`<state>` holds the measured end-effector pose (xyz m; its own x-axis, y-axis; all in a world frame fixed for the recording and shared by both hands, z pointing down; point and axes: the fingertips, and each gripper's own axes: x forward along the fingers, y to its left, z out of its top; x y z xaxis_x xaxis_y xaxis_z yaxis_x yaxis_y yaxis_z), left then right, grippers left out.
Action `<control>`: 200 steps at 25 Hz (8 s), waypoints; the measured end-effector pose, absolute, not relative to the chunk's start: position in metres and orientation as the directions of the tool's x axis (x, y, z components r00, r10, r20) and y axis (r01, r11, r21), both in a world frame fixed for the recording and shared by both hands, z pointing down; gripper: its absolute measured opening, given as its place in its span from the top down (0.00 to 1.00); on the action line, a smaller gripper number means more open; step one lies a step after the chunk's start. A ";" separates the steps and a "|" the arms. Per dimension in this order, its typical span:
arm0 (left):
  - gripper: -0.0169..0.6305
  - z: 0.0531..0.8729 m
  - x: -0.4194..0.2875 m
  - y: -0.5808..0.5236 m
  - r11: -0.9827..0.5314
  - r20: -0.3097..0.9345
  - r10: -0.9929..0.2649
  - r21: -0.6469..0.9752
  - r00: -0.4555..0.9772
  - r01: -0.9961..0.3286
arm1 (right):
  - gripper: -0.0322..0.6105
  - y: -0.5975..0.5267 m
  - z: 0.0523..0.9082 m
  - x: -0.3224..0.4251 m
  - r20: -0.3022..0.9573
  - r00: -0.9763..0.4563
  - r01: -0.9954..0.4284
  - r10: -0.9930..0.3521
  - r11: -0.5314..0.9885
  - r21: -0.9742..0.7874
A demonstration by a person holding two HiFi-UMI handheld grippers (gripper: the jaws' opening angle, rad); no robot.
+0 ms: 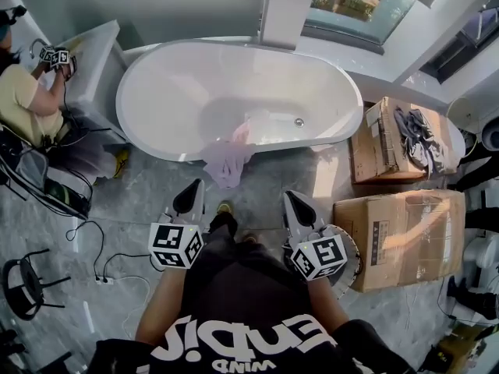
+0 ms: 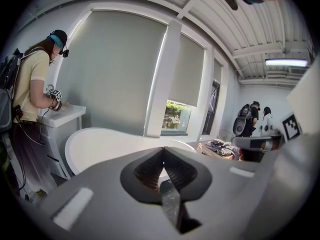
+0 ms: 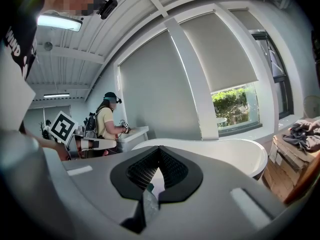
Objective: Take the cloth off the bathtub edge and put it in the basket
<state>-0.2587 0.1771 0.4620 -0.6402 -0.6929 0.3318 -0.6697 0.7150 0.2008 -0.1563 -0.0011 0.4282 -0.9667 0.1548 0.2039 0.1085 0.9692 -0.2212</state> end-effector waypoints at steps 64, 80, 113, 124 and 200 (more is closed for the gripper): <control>0.56 0.651 -0.398 0.133 0.693 0.665 -0.650 0.318 -0.369 -0.647 | 0.94 0.010 0.536 -0.335 0.423 -0.862 0.148 0.278 0.938 -0.314; 0.48 0.770 -0.413 0.146 0.746 0.773 -0.565 0.331 -0.287 -0.578 | 0.94 0.009 0.606 -0.359 0.503 -0.818 0.113 0.280 0.935 -0.337; 0.38 0.815 -0.417 0.102 0.796 0.818 -0.485 0.266 -0.309 -0.543 | 0.94 -0.031 0.637 -0.313 0.559 -0.807 -0.053 0.190 0.920 -0.388; 0.22 0.821 -0.421 0.081 0.845 0.834 -0.384 0.144 -0.397 -0.516 | 0.94 -0.033 0.645 -0.298 0.573 -0.800 -0.081 0.177 0.915 -0.395; 0.84 0.470 -0.362 0.035 0.433 0.395 -0.888 0.541 -0.237 -0.721 | 0.94 -0.056 0.443 -0.276 0.284 -0.959 -0.057 0.017 0.966 -0.251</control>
